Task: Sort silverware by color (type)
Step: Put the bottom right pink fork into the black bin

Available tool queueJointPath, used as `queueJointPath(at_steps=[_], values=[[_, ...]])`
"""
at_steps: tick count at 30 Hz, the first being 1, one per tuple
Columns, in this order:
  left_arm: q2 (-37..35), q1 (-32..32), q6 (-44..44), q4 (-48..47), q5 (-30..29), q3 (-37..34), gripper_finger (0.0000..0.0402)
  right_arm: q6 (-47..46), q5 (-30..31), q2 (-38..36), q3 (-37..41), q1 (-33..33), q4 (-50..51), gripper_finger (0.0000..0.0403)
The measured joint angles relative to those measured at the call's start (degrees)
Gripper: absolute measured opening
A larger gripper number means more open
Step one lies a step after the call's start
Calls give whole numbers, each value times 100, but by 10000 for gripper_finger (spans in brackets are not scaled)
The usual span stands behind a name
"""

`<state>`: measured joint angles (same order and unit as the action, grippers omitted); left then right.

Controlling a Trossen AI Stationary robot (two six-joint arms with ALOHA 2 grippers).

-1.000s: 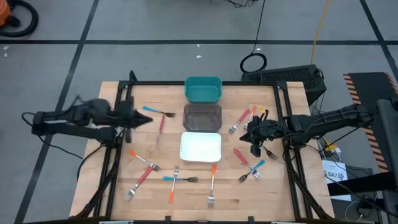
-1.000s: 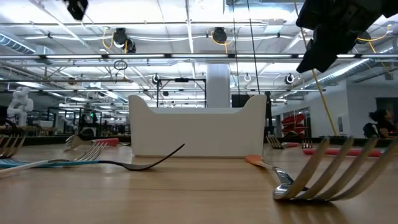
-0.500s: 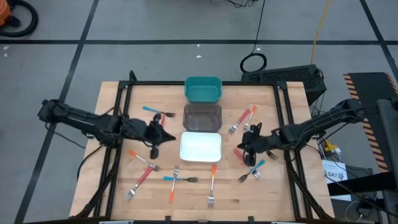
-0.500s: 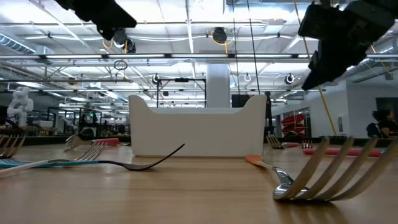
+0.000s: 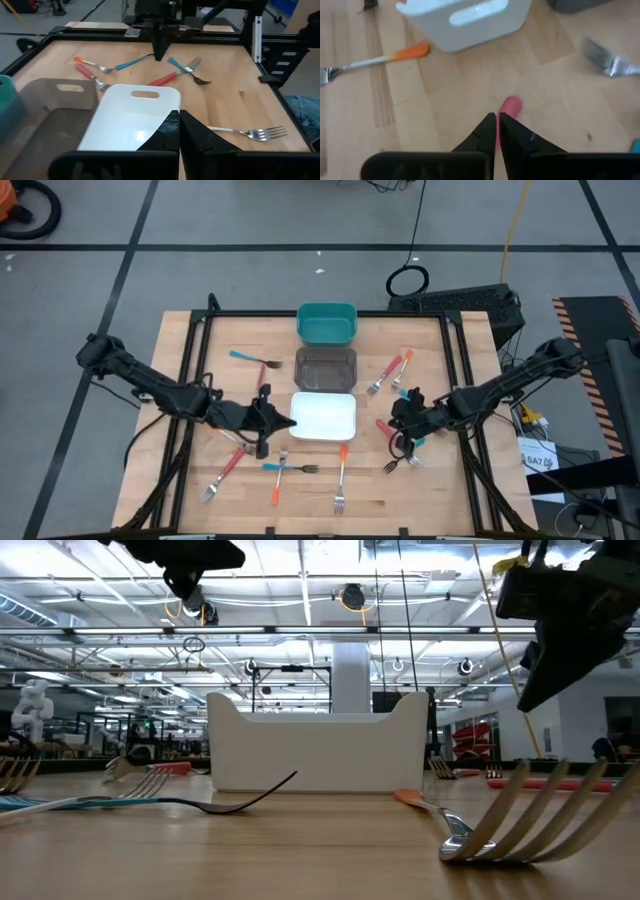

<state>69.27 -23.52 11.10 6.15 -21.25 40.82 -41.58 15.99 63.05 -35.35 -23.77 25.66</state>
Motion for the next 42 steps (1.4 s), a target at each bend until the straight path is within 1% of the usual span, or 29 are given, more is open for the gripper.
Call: queueJointPath(at_steps=[2,5,8,10,13,20,22,25,29,34,39,42], values=[[93,-121,28,120,-88,0,1,-132,-126,0,0,-110,29,29],[211,-241,55,264,-180,0,1,-312,-126,38,0,-289,58,39],[322,-293,67,414,-195,0,1,-351,-143,184,0,-419,112,53],[382,-293,66,465,-195,0,1,-387,-268,314,0,-473,89,67],[429,-274,62,486,-195,0,1,-487,-292,504,0,-561,89,99],[436,-293,189,471,-197,0,1,-561,-242,897,0,-579,65,190],[436,-337,213,472,-197,0,1,-488,-174,1027,0,-579,65,208],[436,-367,230,474,-218,0,1,-342,-85,1227,0,-595,-32,224],[436,-361,307,477,-246,0,1,6,-85,1493,-2,-599,-276,227],[436,-363,290,479,-252,0,1,-138,-81,1807,-18,-595,-277,214],[436,-351,176,490,-256,0,1,-313,-79,2070,-31,-595,-312,192],[436,-350,144,490,-283,0,1,-450,-74,2150,-33,-595,-293,167]])
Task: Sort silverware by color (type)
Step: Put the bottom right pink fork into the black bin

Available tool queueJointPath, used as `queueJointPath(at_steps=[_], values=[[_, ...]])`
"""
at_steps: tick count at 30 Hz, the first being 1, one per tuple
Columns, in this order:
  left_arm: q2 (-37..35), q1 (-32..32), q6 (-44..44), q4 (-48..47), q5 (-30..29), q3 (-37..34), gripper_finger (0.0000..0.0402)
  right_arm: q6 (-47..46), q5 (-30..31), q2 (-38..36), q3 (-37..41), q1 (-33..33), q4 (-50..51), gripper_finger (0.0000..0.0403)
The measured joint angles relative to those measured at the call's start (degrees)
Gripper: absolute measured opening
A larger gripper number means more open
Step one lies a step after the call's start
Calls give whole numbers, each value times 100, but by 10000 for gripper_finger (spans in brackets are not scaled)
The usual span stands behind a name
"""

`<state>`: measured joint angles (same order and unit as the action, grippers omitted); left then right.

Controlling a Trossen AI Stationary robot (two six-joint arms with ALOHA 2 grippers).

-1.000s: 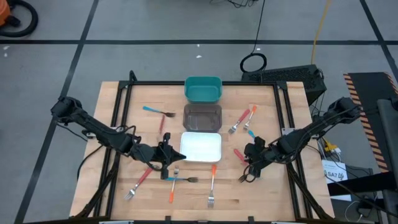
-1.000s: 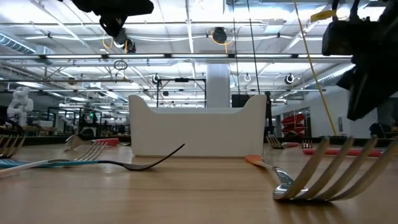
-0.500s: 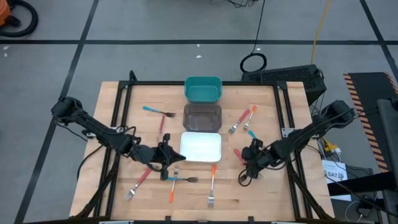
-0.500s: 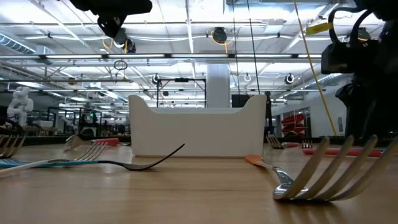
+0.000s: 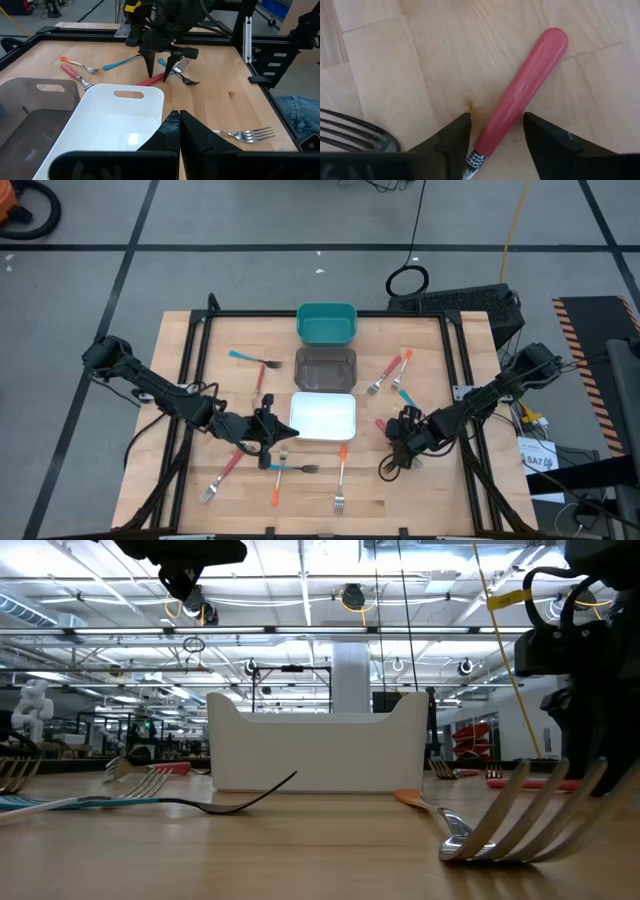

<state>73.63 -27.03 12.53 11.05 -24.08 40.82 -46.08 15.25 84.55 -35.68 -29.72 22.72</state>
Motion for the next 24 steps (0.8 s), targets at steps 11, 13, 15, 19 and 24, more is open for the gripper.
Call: queueJointPath(at_steps=[11,13,15,19,24], values=[[44,0,133,-2,-8,0,1,-564,9,25,13,0,-2,44],[100,0,131,-11,-8,0,1,-586,6,27,17,0,-17,42],[159,0,138,-1,-8,0,1,-595,16,27,17,0,-54,42],[318,29,146,30,-8,0,1,-582,150,4,-1,-3,-189,49],[367,51,134,309,-14,2,1,-204,383,30,-219,-9,-153,53]])
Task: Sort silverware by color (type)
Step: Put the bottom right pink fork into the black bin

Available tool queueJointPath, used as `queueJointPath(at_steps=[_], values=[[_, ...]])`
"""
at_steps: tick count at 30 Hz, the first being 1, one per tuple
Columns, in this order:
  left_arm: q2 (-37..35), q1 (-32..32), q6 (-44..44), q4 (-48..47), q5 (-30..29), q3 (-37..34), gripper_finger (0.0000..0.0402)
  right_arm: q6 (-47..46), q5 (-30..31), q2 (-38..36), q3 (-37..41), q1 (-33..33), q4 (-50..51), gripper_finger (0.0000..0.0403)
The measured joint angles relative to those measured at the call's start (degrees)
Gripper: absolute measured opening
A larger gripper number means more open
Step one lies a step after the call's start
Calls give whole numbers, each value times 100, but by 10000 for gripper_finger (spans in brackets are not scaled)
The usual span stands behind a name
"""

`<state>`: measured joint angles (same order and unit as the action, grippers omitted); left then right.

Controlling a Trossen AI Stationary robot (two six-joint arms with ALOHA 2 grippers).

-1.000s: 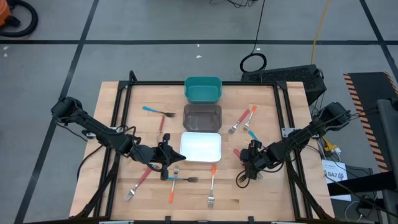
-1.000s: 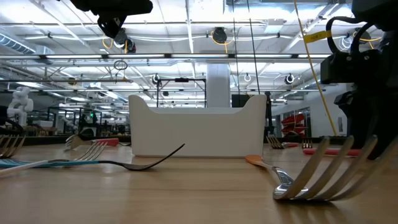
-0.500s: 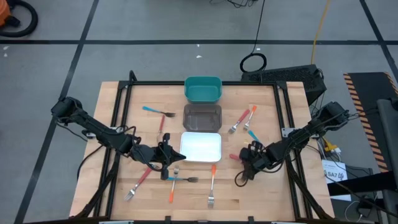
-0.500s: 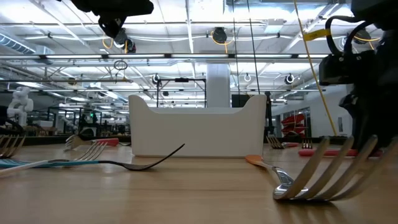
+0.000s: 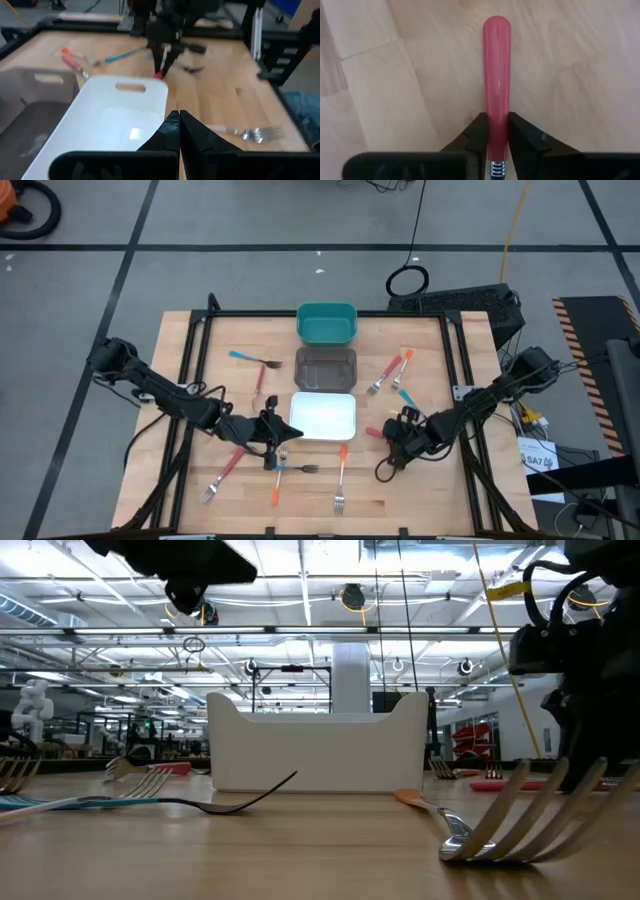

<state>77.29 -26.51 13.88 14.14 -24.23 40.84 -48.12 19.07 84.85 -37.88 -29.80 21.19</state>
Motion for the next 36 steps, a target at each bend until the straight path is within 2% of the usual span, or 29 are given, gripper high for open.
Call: queueJointPath(at_steps=[5,19,36], values=[[1,10,-15,97,-2,2,1,464,244,5,-197,17,-48,46],[1,22,-461,328,1,2,1,1018,190,-8,-708,7,123,46],[1,25,-515,375,2,2,1,1234,171,-17,-1547,-349,903,45]])
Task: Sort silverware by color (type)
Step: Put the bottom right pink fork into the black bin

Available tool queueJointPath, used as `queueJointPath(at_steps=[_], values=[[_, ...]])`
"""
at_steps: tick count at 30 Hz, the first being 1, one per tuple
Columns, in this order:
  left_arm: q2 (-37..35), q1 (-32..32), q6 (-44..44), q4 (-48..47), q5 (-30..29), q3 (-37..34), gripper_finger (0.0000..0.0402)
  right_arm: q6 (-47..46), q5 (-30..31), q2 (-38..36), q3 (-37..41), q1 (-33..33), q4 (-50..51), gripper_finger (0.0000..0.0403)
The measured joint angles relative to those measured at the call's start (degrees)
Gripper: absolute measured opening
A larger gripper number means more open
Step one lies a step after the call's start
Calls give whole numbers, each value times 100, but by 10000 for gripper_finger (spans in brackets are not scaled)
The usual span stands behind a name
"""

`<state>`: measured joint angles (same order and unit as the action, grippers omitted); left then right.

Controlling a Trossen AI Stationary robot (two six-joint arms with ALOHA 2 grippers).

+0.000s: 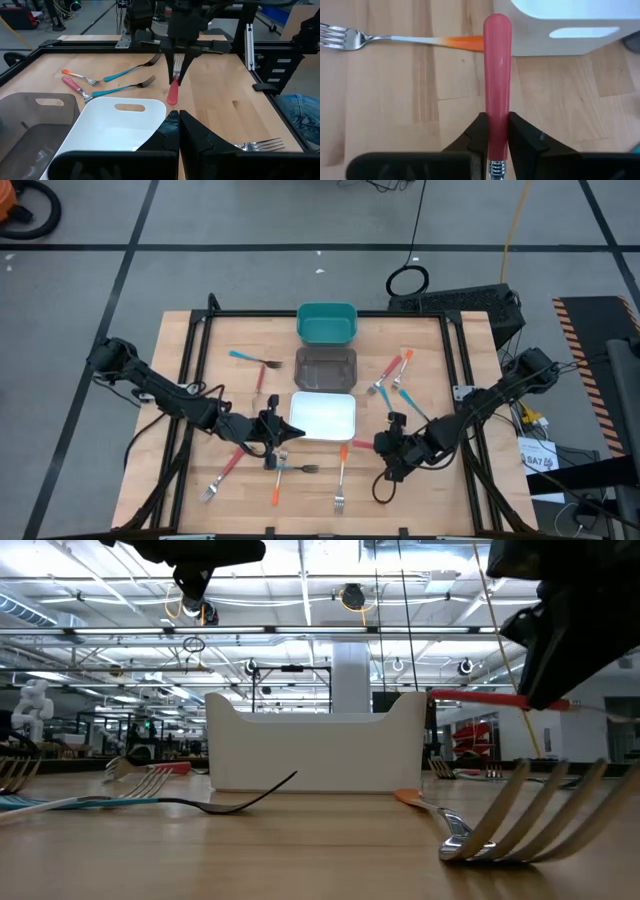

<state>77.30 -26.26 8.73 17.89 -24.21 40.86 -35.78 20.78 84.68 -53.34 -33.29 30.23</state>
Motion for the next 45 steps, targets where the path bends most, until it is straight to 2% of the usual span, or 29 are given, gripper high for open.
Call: queueJointPath(at_steps=[8,18,25,32,39,45], values=[[0,0,44,48,2,0,1,232,245,0,-403,-214,134,45],[-2,0,20,261,2,-2,1,609,1218,-4,-500,-324,16,45],[65,0,33,368,1,-2,7,1523,2063,-4,-500,-320,-814,45],[311,4,-377,658,-320,-4,72,2430,2286,-4,-500,-271,-1748,45],[566,-29,-1026,1075,-343,-4,134,2768,2269,-2,-500,-204,-2228,45],[838,-48,-1344,1510,-345,-4,204,2816,2265,95,-500,-192,-2360,45]])
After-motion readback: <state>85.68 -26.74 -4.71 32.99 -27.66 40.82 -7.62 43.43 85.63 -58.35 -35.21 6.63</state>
